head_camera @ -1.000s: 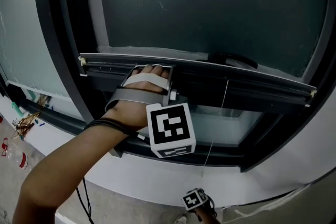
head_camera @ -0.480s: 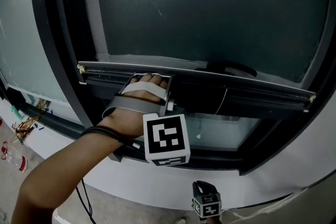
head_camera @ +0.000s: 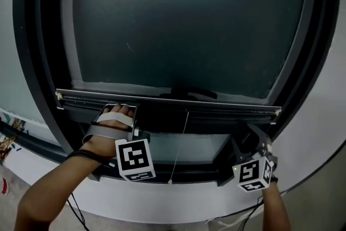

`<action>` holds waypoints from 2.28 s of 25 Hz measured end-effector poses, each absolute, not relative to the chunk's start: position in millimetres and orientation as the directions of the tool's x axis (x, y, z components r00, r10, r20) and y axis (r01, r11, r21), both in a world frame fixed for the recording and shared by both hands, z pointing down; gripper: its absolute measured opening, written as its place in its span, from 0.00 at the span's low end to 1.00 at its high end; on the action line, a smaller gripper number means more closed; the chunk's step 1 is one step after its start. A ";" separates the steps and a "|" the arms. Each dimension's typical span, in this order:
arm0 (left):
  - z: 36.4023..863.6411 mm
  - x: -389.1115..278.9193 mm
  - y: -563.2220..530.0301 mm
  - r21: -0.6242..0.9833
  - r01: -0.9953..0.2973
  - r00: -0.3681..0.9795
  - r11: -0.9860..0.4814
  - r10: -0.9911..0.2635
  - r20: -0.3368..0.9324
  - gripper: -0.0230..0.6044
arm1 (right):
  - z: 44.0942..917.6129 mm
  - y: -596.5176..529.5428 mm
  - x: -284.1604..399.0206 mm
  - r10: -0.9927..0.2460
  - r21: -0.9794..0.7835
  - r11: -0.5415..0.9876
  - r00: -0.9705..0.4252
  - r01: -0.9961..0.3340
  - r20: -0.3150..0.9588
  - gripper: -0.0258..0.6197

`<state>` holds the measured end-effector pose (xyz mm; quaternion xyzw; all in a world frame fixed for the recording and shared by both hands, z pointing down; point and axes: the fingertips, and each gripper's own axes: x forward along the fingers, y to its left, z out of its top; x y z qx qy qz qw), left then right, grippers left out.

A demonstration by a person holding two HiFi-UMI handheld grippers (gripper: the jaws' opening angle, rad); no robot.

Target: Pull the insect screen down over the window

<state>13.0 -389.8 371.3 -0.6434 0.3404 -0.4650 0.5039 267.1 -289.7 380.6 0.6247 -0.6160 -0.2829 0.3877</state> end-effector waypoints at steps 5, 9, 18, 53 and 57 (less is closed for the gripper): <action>368.7 15.3 -393.1 -0.968 0.044 0.322 -0.246 -0.914 0.247 0.26 | 368.9 -304.9 299.5 -0.971 0.929 0.132 0.142 -0.346 0.191 0.43; 367.6 17.6 -393.2 -0.968 0.042 0.319 -0.249 -0.914 0.249 0.26 | 369.0 -316.9 306.1 -0.964 0.947 0.186 0.140 -0.261 0.227 0.44; 364.8 18.5 -393.3 -0.964 0.042 0.310 -0.261 -0.914 0.261 0.26 | 370.7 -322.5 305.7 -0.954 0.955 0.249 0.130 -0.160 0.271 0.40; 395.5 16.1 -386.0 -0.960 0.043 0.277 -0.276 -0.920 0.277 0.36 | 386.0 -323.7 297.2 -0.939 0.928 0.195 0.211 -0.318 0.270 0.23; 396.9 19.2 -383.8 -0.955 0.016 0.294 -0.296 -0.912 0.287 0.36 | 387.4 -324.0 297.0 -0.938 0.931 0.194 0.221 -0.309 0.269 0.23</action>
